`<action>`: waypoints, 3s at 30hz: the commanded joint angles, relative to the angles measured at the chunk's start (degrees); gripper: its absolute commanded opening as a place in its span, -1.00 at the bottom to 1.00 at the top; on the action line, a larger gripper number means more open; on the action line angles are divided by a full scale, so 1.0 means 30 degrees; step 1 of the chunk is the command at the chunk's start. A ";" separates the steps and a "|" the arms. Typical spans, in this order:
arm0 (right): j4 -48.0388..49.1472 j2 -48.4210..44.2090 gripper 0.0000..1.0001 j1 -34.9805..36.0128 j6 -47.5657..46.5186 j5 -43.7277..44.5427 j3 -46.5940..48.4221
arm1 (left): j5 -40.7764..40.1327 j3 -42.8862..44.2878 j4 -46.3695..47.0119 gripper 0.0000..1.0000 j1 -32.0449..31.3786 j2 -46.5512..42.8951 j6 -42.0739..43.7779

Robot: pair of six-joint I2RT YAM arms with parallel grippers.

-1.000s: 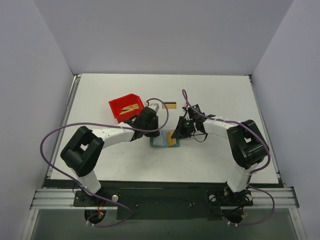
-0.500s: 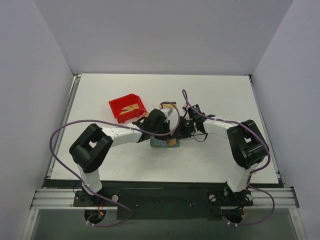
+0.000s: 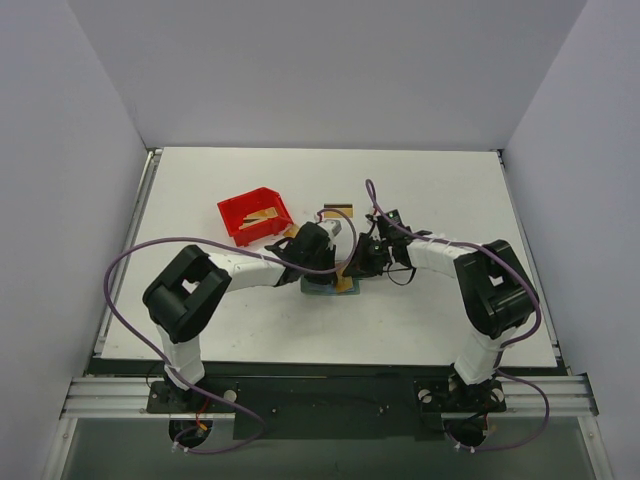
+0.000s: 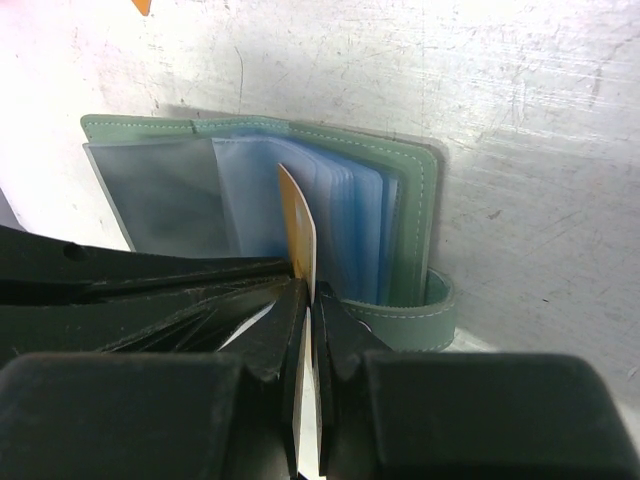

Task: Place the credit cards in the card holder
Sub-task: Open the card holder at the center of the board.

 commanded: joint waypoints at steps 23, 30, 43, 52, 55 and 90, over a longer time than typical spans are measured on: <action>-0.1583 -0.1903 -1.00 -0.1365 -0.0889 0.1377 -0.1720 | -0.2145 -0.1766 -0.2692 -1.00 0.0328 -0.0190 -0.0466; -0.1846 -0.2021 -1.00 -0.1424 -0.1006 0.1465 -0.1750 | -0.2145 -0.1796 -0.2780 -1.00 0.0504 -0.0424 -0.0437; -0.1876 -0.1611 -1.00 -0.1424 -0.1006 0.1436 -0.1486 | -0.2174 -0.1766 -0.3218 -1.00 0.0709 -0.1974 -0.0466; -0.1876 -0.1553 -1.00 -0.1424 -0.0831 0.1172 -0.1018 | -0.2643 -0.1737 -0.3600 -1.00 0.1060 -0.2798 -0.0261; -0.1876 -0.1611 -1.00 -0.1365 -0.0802 0.1056 -0.0930 | -0.2643 -0.1970 -0.3600 -1.00 0.1149 -0.2739 -0.0406; -0.1290 -0.0440 -1.00 0.0012 -0.0186 0.0586 0.0272 | -0.2320 -0.2441 -0.2693 -1.00 0.1266 -0.3090 -0.0730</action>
